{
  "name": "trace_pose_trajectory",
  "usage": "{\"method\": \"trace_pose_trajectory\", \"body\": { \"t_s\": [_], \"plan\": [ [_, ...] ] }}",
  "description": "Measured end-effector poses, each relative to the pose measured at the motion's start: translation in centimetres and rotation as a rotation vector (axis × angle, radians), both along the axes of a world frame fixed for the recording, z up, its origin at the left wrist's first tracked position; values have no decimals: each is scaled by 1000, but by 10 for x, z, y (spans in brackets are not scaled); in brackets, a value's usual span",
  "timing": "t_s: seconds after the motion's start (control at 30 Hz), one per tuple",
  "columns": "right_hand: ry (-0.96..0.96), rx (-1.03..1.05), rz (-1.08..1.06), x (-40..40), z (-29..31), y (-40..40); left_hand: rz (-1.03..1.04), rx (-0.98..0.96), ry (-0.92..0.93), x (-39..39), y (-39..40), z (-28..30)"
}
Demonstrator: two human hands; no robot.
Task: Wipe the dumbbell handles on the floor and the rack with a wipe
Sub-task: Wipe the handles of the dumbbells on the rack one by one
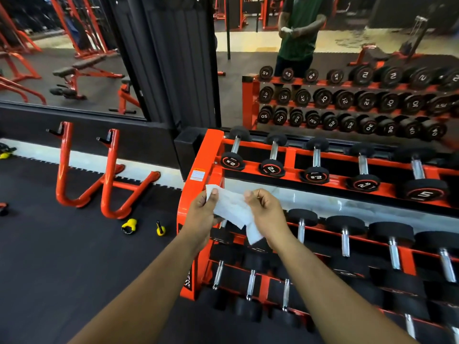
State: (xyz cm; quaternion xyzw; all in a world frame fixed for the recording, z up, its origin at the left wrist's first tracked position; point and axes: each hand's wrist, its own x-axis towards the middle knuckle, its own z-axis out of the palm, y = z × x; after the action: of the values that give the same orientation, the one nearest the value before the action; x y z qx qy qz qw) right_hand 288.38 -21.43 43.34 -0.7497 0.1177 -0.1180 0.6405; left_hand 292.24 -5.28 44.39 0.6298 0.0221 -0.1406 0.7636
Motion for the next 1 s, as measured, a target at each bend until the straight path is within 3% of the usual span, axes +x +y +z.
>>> {"method": "trace_pose_trajectory", "body": {
  "t_s": [0.1, 0.23, 0.37, 0.5, 0.6, 0.77, 0.83, 0.93, 1.0],
  "plan": [
    [14, -176, 167, -3, -11, 0, 98, -54, 49, 13, -1, 2],
    [77, -326, 244, 2, -9, -3, -11, 174, -63, 33, 12, 2],
    [164, -188, 329, 10, 21, 15, -315, 391, -236, 57, 27, 10],
    [200, -124, 388, 23, 34, 43, -468, 378, -244, 74, 41, 26],
    [166, -47, 257, 25, 33, 58, -560, 435, -297, 90, 58, 37],
    [209, 22, 168, 26, 25, 69, -680, 688, -474, 126, 92, 46],
    [213, 25, 110, 27, 23, 72, -643, 612, -452, 136, 101, 46],
    [208, 74, 32, 31, 26, 80, -606, 208, -173, 125, 109, 36],
    [216, 160, -44, 35, 28, 86, -605, 87, -30, 105, 108, 19]
  ]
}}
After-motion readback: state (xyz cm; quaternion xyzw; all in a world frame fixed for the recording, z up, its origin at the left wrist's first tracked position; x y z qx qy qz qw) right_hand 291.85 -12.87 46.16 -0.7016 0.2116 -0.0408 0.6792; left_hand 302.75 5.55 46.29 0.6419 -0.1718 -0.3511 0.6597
